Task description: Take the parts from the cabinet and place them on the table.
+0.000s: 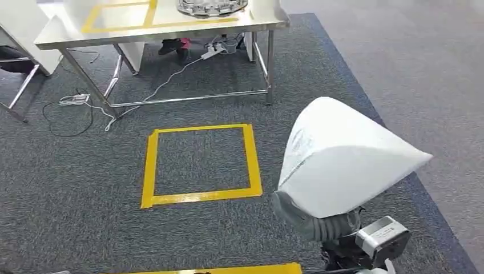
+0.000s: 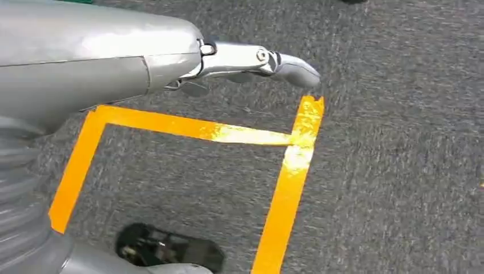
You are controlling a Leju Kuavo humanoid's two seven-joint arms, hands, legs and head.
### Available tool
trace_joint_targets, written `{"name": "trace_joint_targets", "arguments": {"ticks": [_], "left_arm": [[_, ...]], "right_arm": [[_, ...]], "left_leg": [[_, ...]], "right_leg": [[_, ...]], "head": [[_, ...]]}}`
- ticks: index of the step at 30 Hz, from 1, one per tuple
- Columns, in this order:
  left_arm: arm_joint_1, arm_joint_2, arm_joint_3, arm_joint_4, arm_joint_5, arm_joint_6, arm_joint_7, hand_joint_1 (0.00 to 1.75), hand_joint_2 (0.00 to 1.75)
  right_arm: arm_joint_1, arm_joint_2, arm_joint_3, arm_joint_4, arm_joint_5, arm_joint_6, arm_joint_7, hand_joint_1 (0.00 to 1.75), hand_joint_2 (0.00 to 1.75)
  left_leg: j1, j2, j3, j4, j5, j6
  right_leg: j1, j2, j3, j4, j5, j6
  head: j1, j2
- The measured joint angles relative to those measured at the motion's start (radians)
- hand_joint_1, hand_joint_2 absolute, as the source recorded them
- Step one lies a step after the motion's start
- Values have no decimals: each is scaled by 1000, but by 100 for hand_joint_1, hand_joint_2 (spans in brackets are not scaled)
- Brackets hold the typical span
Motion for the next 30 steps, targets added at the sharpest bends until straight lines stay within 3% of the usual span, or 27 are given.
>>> {"name": "trace_joint_targets", "arguments": {"ticks": [1,2,3,4,5,7,9,10,12,13,14,15,16,17,18,19,20,22,23,24,25,26,28,29,30], "left_arm": [[0,0,0,0,0,0,0,0,175],[1,0,0,0,0,0,0,0,175],[5,4,0,0,0,0,0,0,175],[8,3,0,0,0,0,0,0,175],[9,3,1,-1,0,1,1,0,175],[5,1,1,-1,0,1,0,0,175],[2,-1,1,-1,0,1,0,0,175],[1,0,1,-1,0,0,0,0,175],[0,-2,1,-1,0,0,0,0,175],[0,-2,1,-1,0,0,0,0,175],[2,-3,1,-1,0,0,0,0,175],[2,-3,1,-1,0,0,0,0,175],[2,-3,1,-1,0,0,0,0,175],[2,-3,1,-1,0,0,0,0,175],[6,-5,2,-1,0,0,0,0,175],[5,-4,1,-1,0,0,0,0,175],[4,-5,2,-1,0,0,2,0,175],[1,-5,2,-1,-1,0,1,0,175],[-2,-3,2,-2,-1,0,1,0,175],[-3,-8,0,-2,-1,0,0,0,175],[-5,-8,0,-2,-1,0,0,0,175],[-5,-6,0,-3,-1,0,0,0,175],[-2,-5,0,-3,-1,0,0,0,175],[-1,-5,0,-3,-1,0,1,0,175],[-1,-5,0,-3,-1,0,1,0,175]], "right_arm": [[0,0,0,0,0,0,0,175,175],[0,0,0,-1,0,0,0,175,175],[-2,0,-1,0,0,0,0,175,175],[0,0,-1,1,0,0,0,175,175],[0,0,0,0,0,0,1,175,175],[-4,0,-1,-3,0,0,0,175,175],[-8,0,-2,-5,0,0,0,175,175],[-9,0,-3,-5,0,0,0,175,175],[-5,0,-3,-5,0,0,0,175,175],[-4,0,-3,-5,0,0,0,175,175],[-5,0,-3,-5,0,0,0,175,175],[-4,0,-3,-5,0,0,0,175,175],[-4,0,-4,-5,0,0,0,175,175],[-3,0,-4,-5,0,0,0,175,175],[0,0,-5,-3,0,0,0,175,175],[-1,0,-5,0,-2,0,2,175,175],[1,0,-5,-2,-1,0,0,175,175],[-2,0,-6,-3,-1,0,-1,175,175],[-1,0,-6,-4,-1,0,-2,175,175],[-2,0,-7,-5,-1,0,-2,175,175],[-4,0,-7,-5,-1,1,-3,175,175],[-4,0,-7,-5,-1,3,-3,175,175],[-2,0,-7,-5,-1,3,-3,175,175],[-2,0,-7,-5,-1,3,-3,175,175],[-2,0,-8,-5,-1,3,-3,175,175]], "left_leg": [[-9,0,14,-69,49,17],[-22,0,26,-146,125,40],[-37,-10,22,-173,174,55],[-40,-12,28,-178,146,63],[-39,-7,45,-177,145,56],[-37,-11,70,-203,140,52],[-30,-12,103,-226,131,54],[-30,-11,111,-228,123,56],[-30,-12,129,-228,100,57],[-30,-12,143,-228,88,57],[-30,-13,163,-228,73,56],[-30,-15,182,-228,60,55],[-30,-16,201,-228,46,54],[-31,-16,222,-228,31,52],[-31,-16,226,-229,17,49],[-32,-21,232,-228,12,43],[-29,-19,228,-232,5,34],[-31,-18,243,-228,15,27],[-32,-16,228,-202,21,23],[-32,-10,202,-147,44,13],[-26,-8,160,-83,45,6],[-20,-6,118,-24,22,-5],[-8,-5,48,40,-61,-20],[-2,-5,34,32,-78,-26],[3,-4,34,-6,-65,-30]], "right_leg": [[5,-1,18,-2,-12,-1],[8,-4,27,-6,-24,-2],[12,-2,42,-6,-34,1],[14,2,44,-14,-47,7],[14,3,58,-26,-56,10],[13,2,79,-4,-30,24],[12,1,13,101,-10,33],[11,1,-38,169,-21,36],[9,1,-133,266,-108,38],[9,1,-165,280,-140,41],[9,1,-185,262,-140,45],[10,1,-187,219,-114,45],[10,1,-182,157,-62,40],[12,1,-176,76,30,34],[14,3,-180,47,132,20],[18,0,-183,38,95,16],[19,4,-168,40,114,6],[19,3,-152,21,108,-5],[7,0,-128,4,109,-6],[5,-3,-109,-9,105,-10],[4,-5,-94,-19,100,-14],[1,-6,-80,-25,92,-14],[-6,-5,-49,-28,69,-11],[-10,-4,-32,-28,56,-7],[-16,-3,-10,-28,40,1]], "head": [[-1,0],[-1,0],[4,0],[2,0],[-3,0],[-3,0],[2,0],[3,0],[3,0],[2,0],[3,0],[3,0],[3,0],[3,0],[2,0],[-8,0],[-7,0],[-8,0],[-7,0],[-12,0],[-14,0],[-14,0],[-14,0],[-15,0],[-14,0]]}}
